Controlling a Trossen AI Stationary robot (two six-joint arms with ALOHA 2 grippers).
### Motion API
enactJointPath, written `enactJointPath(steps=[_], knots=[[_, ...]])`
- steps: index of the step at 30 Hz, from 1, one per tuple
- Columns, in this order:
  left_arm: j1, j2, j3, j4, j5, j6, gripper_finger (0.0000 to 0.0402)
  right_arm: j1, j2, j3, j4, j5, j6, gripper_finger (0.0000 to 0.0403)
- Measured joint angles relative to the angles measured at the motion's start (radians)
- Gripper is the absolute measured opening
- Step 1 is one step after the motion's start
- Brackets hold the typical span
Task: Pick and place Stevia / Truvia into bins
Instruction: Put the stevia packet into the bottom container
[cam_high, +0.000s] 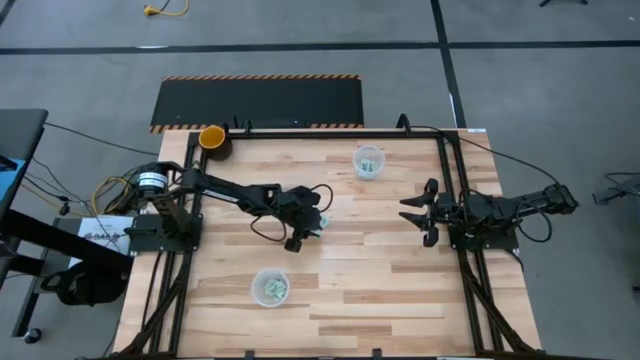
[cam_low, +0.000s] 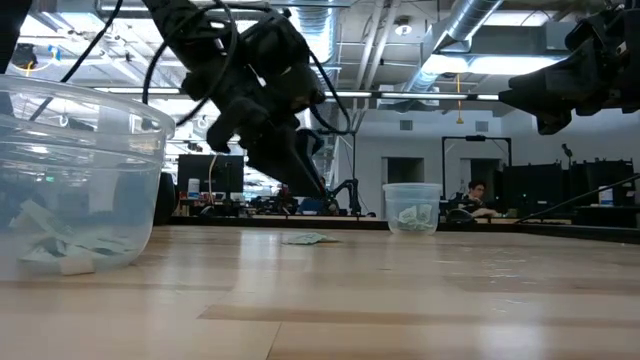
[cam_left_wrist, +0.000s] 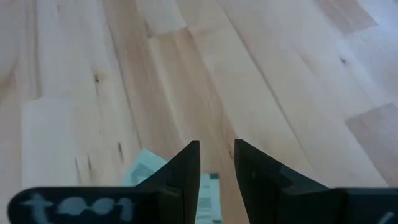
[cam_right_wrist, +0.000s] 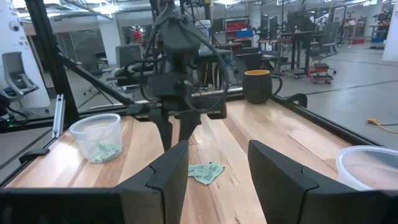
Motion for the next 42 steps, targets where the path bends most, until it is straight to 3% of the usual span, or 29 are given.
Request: enactJointPath(steps=[18, 30, 42], knots=[[0.013, 0.007, 0.0, -0.062, -0.073, -0.031, 0.0088, 0.0, 0.0, 0.0, 0.0, 0.0, 0.0, 0.0159], [0.012, 0.007, 0.0, -0.054, -0.089, 0.027, 0.0089, 0.0, 0.0, 0.0, 0.0, 0.0, 0.0, 0.0159], [0.025, 0.006, 0.0, -0.035, -0.07, 0.032, 0.0151, 0.0, 0.0, 0.0, 0.0, 0.0, 0.0, 0.0159]])
